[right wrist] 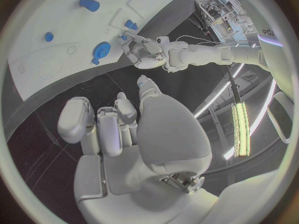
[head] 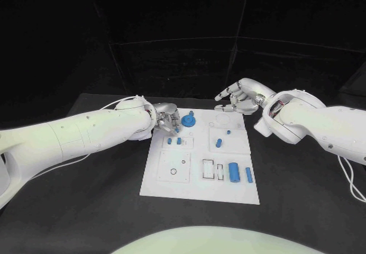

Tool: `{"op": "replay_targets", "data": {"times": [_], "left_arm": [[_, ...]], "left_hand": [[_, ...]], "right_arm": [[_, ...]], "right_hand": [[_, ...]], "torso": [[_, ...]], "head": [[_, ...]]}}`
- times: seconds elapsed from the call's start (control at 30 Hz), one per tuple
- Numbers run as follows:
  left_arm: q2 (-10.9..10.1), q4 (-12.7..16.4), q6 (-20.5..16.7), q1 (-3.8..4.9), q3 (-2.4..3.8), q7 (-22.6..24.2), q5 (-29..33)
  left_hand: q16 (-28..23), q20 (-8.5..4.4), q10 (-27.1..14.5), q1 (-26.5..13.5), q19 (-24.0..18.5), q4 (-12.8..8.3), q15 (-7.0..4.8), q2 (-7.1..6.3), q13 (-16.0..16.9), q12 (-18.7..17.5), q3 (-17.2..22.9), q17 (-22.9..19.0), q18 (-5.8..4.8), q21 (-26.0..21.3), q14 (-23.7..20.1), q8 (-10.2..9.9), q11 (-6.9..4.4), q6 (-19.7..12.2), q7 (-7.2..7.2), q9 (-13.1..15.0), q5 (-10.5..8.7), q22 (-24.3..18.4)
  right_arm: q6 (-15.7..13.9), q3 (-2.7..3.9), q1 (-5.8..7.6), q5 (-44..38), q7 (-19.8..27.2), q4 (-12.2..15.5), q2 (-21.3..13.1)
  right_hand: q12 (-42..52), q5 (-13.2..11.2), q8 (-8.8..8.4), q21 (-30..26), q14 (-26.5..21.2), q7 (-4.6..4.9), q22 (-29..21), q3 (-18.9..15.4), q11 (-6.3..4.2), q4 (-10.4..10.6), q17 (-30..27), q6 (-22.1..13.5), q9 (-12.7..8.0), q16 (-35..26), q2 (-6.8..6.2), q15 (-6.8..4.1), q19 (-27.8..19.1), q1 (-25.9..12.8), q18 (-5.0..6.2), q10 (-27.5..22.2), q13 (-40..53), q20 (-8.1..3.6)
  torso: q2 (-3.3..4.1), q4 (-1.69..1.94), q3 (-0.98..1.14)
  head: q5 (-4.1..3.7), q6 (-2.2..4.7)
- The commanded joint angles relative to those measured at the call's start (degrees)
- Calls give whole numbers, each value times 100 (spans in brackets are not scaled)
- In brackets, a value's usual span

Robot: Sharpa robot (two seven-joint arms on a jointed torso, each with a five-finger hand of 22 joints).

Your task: Assemble the parts on the task board

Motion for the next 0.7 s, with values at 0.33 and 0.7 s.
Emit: {"op": "replay_targets", "data": {"times": [0.33, 0.7], "left_arm": [[48, -18, 156, 1, 1, -126, 36], [64, -48, 154, 0, 0, -178, 37]], "left_hand": [[4, 44, -124, -149, 13, -4, 18, -69, -98, -184, 73, -38, -107, -1, 107, -193, 87, -165, 93, -56, -10, -8], [-46, 119, -439, -235, -47, -33, 110, -191, -212, -436, 118, -165, -90, -107, 66, -406, 196, -381, 160, -54, -10, -102]], "right_arm": [[1, 3, 11, 14, 57, -3, 14], [-2, 3, 11, 14, 51, -3, 7]], "right_hand": [[-1, 15, 21, -38, 257, -2, -1, -19, -9, 0, 7, -30, -1, -29, 51, -34, -32, 10, 97, -19, 4, 12], [-11, 15, 22, -48, 255, -2, -19, -22, -9, -1, -4, -30, -1, -37, 52, -34, -39, 13, 101, -27, -7, 11]], "torso": [[2, -6, 0], [-2, 2, -2]], "head": [[-6, -4], [-15, -14]]}}
